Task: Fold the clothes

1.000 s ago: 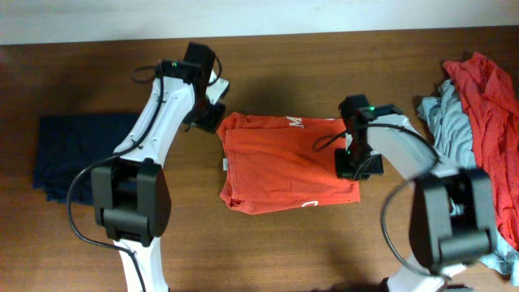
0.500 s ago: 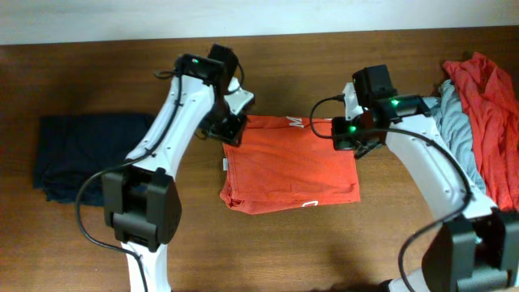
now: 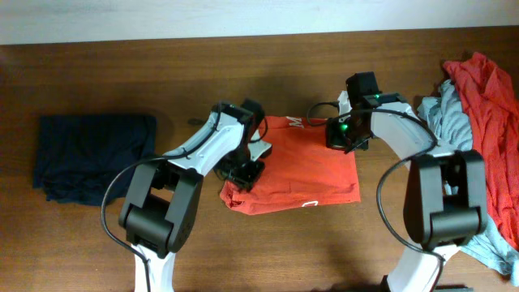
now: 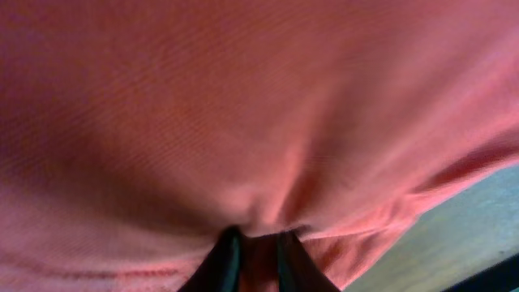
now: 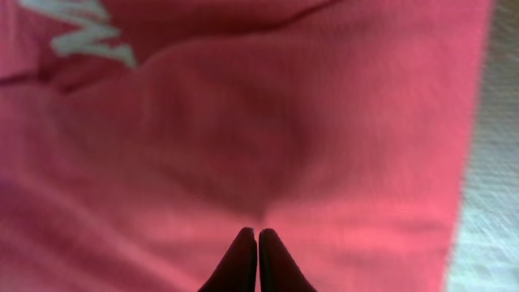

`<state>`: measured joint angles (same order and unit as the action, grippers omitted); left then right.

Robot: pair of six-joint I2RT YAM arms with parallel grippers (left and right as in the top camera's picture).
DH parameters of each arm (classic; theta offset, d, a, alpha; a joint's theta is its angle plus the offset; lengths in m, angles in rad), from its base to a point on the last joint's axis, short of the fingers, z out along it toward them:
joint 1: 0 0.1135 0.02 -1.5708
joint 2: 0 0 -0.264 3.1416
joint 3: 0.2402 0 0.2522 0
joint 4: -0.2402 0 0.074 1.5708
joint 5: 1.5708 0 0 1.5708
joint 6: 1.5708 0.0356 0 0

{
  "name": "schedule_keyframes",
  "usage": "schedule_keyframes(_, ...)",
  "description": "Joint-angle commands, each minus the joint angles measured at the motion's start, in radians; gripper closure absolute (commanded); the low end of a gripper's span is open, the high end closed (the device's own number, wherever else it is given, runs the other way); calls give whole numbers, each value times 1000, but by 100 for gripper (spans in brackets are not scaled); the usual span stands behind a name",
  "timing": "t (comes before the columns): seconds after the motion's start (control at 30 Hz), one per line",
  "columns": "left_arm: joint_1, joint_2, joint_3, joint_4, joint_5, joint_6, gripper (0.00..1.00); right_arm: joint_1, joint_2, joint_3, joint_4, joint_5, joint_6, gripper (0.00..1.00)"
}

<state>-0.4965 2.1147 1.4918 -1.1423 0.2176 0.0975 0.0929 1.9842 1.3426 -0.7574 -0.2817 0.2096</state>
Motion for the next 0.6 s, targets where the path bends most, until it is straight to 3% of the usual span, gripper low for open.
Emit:
schedule_keyframes(0.0, -1, -19, -100, 35, 11, -72, 87, -2, 45, 2, 37, -52, 9, 92)
schedule_keyframes(0.27, 0, -19, -151, 47, 3, -99, 88, -30, 137, 2, 205, 116, 99, 96)
schedule_keyframes(0.57, 0, -19, -151, 27, -50, -98, 88, -150, 151, 47, 322, 69, 98, 96)
